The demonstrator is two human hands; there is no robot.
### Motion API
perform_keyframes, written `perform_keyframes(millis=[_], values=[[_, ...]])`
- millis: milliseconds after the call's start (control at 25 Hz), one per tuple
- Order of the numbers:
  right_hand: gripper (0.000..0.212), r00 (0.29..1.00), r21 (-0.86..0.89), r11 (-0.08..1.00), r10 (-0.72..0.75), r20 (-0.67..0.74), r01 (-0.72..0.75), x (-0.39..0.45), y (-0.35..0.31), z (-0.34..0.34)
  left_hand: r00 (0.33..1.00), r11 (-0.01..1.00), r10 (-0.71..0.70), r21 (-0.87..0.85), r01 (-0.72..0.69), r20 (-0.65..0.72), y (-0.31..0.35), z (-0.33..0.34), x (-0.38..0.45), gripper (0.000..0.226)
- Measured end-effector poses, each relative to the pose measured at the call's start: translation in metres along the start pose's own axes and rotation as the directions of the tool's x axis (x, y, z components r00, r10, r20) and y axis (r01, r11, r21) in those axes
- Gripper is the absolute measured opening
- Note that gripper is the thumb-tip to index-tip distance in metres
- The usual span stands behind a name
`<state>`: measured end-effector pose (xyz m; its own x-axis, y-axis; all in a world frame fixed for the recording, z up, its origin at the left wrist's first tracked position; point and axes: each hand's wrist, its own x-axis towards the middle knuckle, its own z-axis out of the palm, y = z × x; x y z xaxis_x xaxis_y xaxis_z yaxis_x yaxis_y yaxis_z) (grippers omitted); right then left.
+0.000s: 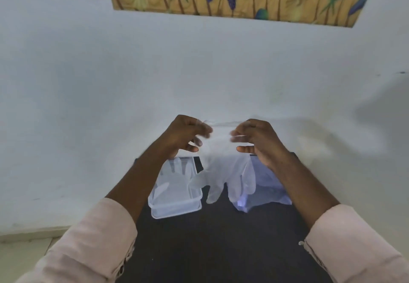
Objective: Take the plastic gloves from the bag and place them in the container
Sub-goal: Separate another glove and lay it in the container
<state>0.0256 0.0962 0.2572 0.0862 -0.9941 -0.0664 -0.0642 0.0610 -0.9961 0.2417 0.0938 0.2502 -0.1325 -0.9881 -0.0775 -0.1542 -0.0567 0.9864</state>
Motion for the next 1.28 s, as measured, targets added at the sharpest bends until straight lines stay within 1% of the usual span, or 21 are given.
perform_keyframes(millis=[120, 280, 360, 440, 480, 520, 640, 720, 880, 1080, 1200, 1280], values=[[0.014, 0.998, -0.007, 0.999, -0.044, 0.049, 0.044, 0.028, -0.018, 0.013, 1.0, 0.998, 0.004, 0.07, -0.003, -0.016, 0.008, -0.027, 0.011, 0.019], [0.011, 0.993, -0.022, 0.997, -0.068, 0.096, 0.071, 0.055, -0.03, 0.022, 0.996, 0.989, -0.042, 0.147, 0.03, 0.075, 0.0, -0.056, 0.022, 0.019], [0.009, 0.991, -0.029, 0.997, -0.074, 0.109, 0.077, 0.066, -0.034, 0.025, 0.987, 0.977, -0.092, 0.204, 0.063, 0.135, -0.009, -0.069, 0.027, 0.019], [0.007, 0.99, -0.041, 0.996, -0.074, 0.118, 0.079, 0.074, -0.036, 0.027, 0.976, 0.956, -0.142, 0.278, 0.092, 0.165, -0.014, -0.079, 0.032, 0.014], [0.007, 0.989, -0.047, 0.996, -0.073, 0.125, 0.08, 0.077, -0.037, 0.028, 0.977, 0.956, -0.137, 0.28, 0.087, 0.164, -0.015, -0.081, 0.033, 0.01], [0.007, 0.988, -0.054, 0.995, -0.074, 0.132, 0.082, 0.079, -0.038, 0.029, 0.982, 0.965, -0.108, 0.252, 0.067, 0.154, -0.014, -0.082, 0.036, 0.013], [0.01, 0.986, -0.077, 0.993, -0.073, 0.148, 0.086, 0.084, -0.039, 0.031, 0.996, 0.998, 0.011, 0.067, -0.017, 0.089, -0.006, -0.079, 0.046, 0.031], [0.012, 0.985, -0.092, 0.992, -0.073, 0.158, 0.089, 0.087, -0.039, 0.033, 0.998, 0.999, 0.039, -0.009, -0.038, 0.052, -0.003, -0.074, 0.056, 0.027], [0.011, 0.984, -0.096, 0.992, -0.067, 0.165, 0.083, 0.097, -0.033, 0.037, 0.999, 0.99, 0.032, -0.133, -0.037, -0.042, -0.006, -0.069, 0.073, 0.019], [0.013, 0.986, -0.086, 0.993, -0.068, 0.15, 0.082, 0.126, -0.022, 0.052, 0.985, 0.98, 0.049, -0.185, -0.08, -0.165, -0.009, -0.078, 0.089, 0.02], [0.02, 0.987, -0.075, 0.994, -0.064, 0.147, 0.076, 0.15, -0.018, 0.067, 0.969, 0.983, 0.008, -0.175, -0.052, -0.246, -0.01, -0.09, 0.101, 0.018], [0.021, 0.989, -0.069, 0.996, -0.049, 0.139, 0.059, 0.168, -0.014, 0.078, 0.951, 0.987, -0.028, -0.161, -0.022, -0.307, -0.011, -0.098, 0.112, 0.017]])
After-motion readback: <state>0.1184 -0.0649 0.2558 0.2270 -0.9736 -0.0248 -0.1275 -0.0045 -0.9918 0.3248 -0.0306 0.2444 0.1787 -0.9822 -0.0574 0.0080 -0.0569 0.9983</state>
